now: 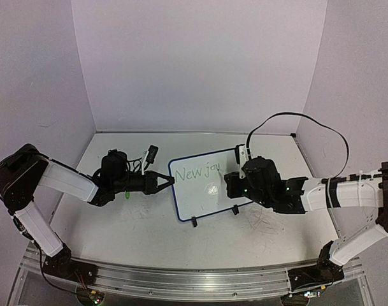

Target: Write a sentence on the whiteboard

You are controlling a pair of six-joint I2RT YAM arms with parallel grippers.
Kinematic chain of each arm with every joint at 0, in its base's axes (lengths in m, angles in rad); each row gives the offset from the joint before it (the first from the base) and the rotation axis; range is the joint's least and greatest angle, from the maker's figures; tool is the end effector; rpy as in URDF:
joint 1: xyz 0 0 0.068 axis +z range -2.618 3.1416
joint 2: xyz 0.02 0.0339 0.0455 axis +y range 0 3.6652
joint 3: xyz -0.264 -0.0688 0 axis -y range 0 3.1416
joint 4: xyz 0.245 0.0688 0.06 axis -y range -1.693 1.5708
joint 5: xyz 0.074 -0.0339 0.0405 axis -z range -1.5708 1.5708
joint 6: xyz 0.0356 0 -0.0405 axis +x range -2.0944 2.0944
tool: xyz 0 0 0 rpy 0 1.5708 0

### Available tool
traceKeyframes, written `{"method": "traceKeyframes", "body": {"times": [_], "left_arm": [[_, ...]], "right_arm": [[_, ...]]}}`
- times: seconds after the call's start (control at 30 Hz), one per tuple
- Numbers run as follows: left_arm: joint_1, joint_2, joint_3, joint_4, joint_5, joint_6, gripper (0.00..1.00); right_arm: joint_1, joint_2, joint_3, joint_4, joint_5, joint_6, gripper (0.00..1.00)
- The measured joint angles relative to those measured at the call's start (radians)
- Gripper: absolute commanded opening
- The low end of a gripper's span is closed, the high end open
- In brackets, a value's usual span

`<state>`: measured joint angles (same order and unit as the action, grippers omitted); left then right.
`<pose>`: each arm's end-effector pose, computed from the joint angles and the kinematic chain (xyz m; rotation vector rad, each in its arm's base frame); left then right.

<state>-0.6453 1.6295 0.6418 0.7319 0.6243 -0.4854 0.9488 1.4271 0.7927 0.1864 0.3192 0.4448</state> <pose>0.2431 -0.2091 0.1795 0.6371 1.8962 -1.3318 0.1910 0.2473 0.2312 -0.3072 2.0177 0.5689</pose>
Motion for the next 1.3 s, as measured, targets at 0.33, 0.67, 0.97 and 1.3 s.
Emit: {"method": "traceKeyframes", "body": {"times": [0.33,0.67,0.97,1.3], "left_arm": [[-0.001,-0.009,0.0,-0.009,0.0,0.0,0.0],[-0.002,-0.01,0.0,-0.01,-0.007,0.001,0.0],[-0.002,-0.011,0.0,-0.011,-0.007,0.008,0.0],[-0.002,-0.011,0.0,-0.017,-0.008,0.011,0.0]], "right_arm": [[0.022,-0.007,-0.03,-0.011,-0.003,0.025,0.0],[0.03,0.026,0.011,-0.013,-0.007,0.013,0.0],[0.026,-0.126,-0.055,-0.002,-0.013,-0.03,0.0],[-0.023,-0.193,-0.085,0.001,-0.026,-0.058,0.0]]}}
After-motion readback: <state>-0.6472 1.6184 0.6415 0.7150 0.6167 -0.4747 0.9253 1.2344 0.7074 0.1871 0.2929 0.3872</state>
